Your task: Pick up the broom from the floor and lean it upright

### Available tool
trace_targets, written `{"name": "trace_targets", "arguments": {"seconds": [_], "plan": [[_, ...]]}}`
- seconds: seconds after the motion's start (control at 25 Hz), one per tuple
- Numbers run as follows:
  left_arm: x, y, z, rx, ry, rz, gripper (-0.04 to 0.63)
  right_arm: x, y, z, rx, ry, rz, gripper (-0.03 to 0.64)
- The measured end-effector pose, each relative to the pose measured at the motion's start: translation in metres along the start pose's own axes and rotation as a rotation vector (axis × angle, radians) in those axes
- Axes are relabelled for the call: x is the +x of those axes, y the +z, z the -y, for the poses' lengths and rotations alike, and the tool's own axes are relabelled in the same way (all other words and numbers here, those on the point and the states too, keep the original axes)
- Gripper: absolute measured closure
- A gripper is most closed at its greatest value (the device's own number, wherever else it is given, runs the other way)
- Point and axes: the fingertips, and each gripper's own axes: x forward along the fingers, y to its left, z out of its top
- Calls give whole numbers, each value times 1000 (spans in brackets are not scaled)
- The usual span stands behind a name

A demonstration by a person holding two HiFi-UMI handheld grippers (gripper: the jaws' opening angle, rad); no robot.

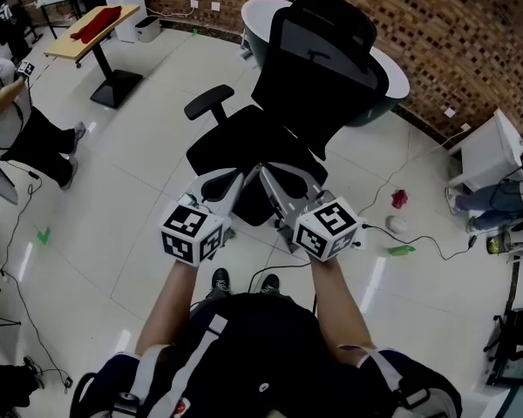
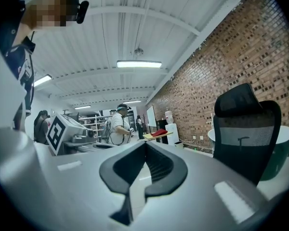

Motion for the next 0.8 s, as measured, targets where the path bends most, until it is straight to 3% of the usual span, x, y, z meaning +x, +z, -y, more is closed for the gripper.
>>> {"name": "trace_targets", "arguments": {"seconds": [0.8], "plan": [[2, -1, -1, 15, -7, -13, 594, 1, 3, 2, -28, 9, -4, 614]]}}
